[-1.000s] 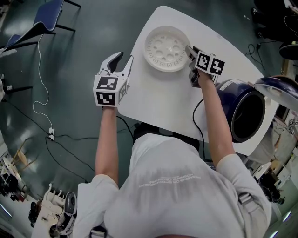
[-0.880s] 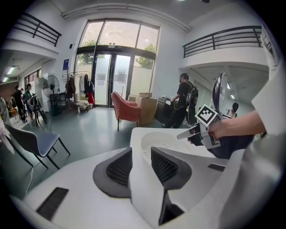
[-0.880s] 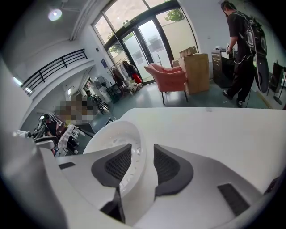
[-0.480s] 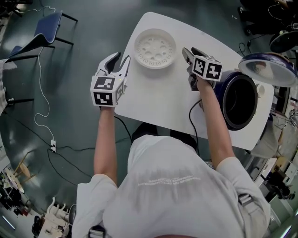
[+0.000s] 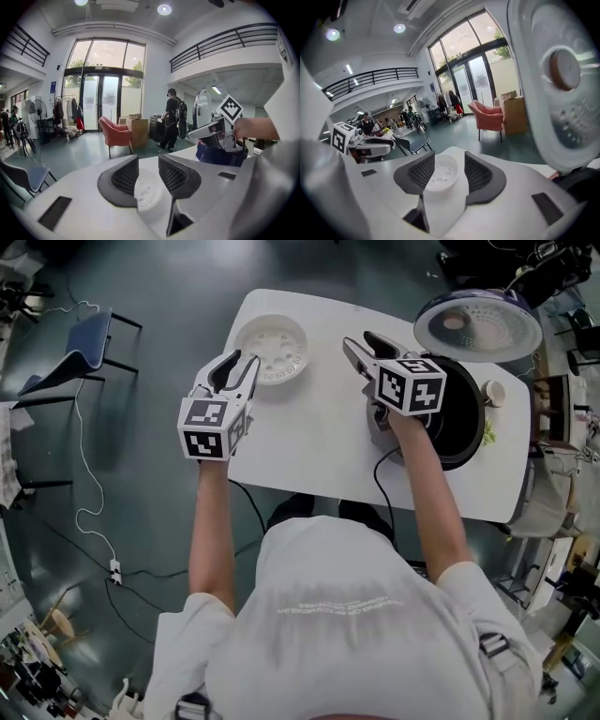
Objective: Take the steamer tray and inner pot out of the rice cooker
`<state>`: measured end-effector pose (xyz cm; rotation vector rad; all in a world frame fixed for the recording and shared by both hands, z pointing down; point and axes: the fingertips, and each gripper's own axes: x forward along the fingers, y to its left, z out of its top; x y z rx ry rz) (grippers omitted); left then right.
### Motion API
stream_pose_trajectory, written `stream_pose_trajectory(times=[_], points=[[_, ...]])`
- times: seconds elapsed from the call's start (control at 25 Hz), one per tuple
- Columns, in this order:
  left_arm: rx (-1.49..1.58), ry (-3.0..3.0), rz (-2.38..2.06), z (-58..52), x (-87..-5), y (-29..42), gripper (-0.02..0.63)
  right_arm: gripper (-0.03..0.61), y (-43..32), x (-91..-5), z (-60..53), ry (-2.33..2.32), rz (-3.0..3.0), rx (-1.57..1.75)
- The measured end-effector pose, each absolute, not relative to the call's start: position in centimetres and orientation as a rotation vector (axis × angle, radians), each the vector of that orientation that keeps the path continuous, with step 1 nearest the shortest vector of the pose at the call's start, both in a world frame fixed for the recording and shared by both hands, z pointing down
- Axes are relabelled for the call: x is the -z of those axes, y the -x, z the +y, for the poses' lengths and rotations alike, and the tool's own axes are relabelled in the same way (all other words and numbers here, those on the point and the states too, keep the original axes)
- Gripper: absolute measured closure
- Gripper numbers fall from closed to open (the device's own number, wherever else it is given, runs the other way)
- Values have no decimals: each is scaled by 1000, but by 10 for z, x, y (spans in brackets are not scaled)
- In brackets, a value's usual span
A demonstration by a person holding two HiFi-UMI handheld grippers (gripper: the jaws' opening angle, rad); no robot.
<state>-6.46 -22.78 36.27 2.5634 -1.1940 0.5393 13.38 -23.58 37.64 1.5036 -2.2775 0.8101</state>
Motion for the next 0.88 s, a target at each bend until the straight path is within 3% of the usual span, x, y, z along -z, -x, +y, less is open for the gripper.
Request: stream_pose_trajectory(times=[0.36, 0.88], points=[[-437, -2730, -1110, -206, -296, -21, 469, 324, -220, -280, -186, -1613, -2346, -623], [-371, -2947, -877, -183, -234, -145, 469, 288, -366, -216, -111, -1880, -2206, -443]])
